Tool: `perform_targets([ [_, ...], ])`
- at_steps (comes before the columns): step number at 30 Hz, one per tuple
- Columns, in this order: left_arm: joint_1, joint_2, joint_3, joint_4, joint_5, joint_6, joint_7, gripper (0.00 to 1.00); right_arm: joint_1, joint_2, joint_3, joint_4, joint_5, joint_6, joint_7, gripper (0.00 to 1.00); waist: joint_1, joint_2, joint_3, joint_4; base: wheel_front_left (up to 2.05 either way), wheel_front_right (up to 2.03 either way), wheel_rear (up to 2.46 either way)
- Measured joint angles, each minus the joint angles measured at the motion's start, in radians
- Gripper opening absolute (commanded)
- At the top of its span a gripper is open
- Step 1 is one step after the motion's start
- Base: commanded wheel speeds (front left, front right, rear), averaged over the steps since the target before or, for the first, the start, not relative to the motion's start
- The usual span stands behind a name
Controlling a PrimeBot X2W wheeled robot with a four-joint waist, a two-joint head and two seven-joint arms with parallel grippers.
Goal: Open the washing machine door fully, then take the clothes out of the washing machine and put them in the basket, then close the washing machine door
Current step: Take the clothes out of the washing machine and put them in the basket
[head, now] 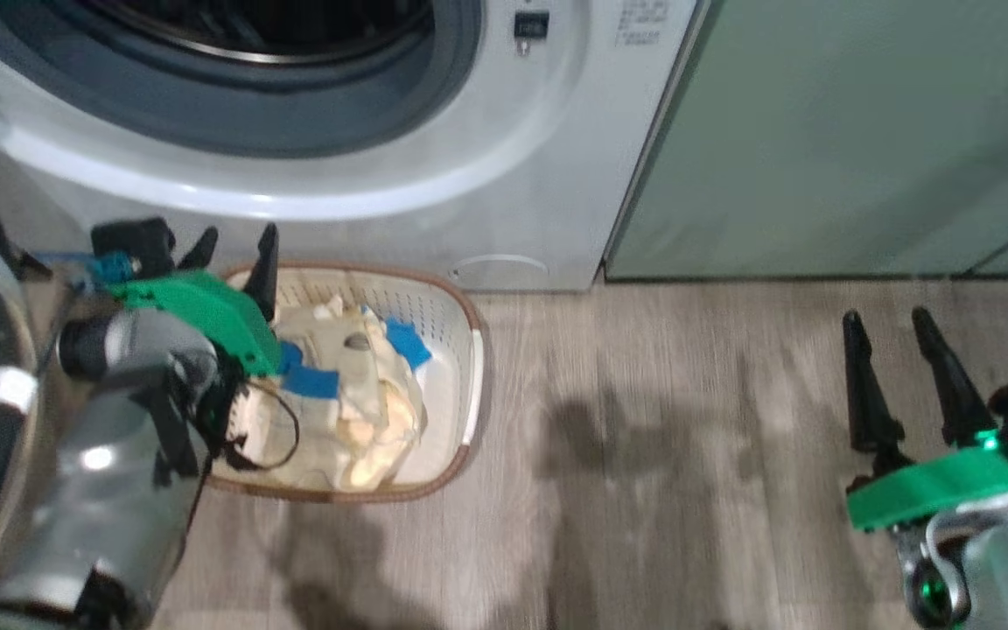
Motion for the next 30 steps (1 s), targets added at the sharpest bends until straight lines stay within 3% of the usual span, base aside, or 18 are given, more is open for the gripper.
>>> perform_targets([
  [15, 0.409, -0.008, 0.203, -0.380, 0.099, 0.040, 0.000, 1.00, 0.149, -0.010, -0.014, 0.009, -0.006, 0.000, 0.000, 1.00, 0.0000, 0.0000, -0.224, 0.015, 0.00, 0.00, 0.00],
  [22, 0.568, -0.027, 0.263, -0.499, 0.151, 0.025, 0.000, 1.00, 0.195, -0.012, -0.019, 0.008, -0.007, 0.000, 0.000, 1.00, 0.0000, 0.0000, -0.299, 0.020, 0.00, 0.00, 0.00],
  [30, 0.643, -0.055, 0.301, -0.562, 0.184, 0.000, 0.000, 1.00, 0.214, -0.013, -0.041, 0.001, -0.008, 0.000, 0.000, 1.00, 0.0001, 0.0000, -0.343, 0.034, 0.00, 0.00, 0.00],
])
